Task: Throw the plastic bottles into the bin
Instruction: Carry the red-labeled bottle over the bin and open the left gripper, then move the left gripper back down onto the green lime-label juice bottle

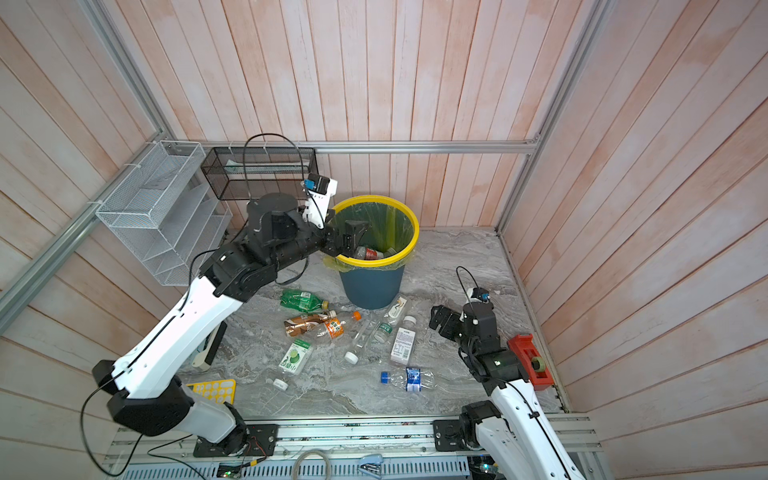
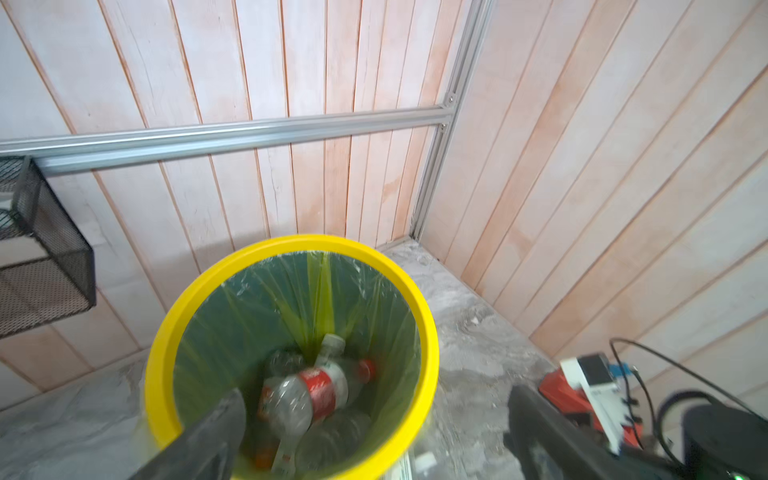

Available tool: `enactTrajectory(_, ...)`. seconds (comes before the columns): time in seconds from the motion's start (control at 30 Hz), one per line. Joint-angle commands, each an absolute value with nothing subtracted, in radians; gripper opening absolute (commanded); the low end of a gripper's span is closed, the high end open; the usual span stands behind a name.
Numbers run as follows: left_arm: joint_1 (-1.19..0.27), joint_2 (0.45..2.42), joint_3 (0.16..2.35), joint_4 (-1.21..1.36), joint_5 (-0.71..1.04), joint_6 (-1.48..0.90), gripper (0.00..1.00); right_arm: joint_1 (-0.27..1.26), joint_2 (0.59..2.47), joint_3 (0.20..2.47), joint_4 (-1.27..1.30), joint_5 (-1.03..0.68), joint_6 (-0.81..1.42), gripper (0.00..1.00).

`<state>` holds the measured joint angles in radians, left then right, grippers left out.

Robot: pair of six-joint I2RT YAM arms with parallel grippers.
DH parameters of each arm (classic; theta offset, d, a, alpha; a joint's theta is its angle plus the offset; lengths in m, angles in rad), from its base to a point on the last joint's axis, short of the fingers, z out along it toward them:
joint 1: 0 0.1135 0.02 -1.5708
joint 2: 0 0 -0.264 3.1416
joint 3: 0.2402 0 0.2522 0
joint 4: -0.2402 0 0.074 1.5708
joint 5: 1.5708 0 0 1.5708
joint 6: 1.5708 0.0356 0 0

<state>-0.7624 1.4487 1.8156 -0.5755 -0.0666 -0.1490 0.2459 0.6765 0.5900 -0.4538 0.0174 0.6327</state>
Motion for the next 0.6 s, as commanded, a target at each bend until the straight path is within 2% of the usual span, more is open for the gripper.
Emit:
enactTrajectory(0.0,-0.761,1.353,1.631,-0.496,-0.140,-0.149,1.00,0.242,0.655,0.611,-0.484,0.010,0.659,0.97)
enactTrajectory(0.23,-0.752,1.099,1.263,-0.529,-0.297,-0.230,1.00,0.246,0.652,0.581,-0.470,-0.036,0.692,0.96)
enactTrajectory(0.37,-0.729,0.991,1.090,-0.582,-0.302,-0.314,1.00,0.265,0.688,0.566,-0.451,-0.054,0.710,0.95)
enactTrajectory(0.57,-0.714,0.889,0.902,-0.666,-0.336,-0.466,1.00,0.352,0.778,0.569,-0.478,0.029,0.748,0.96)
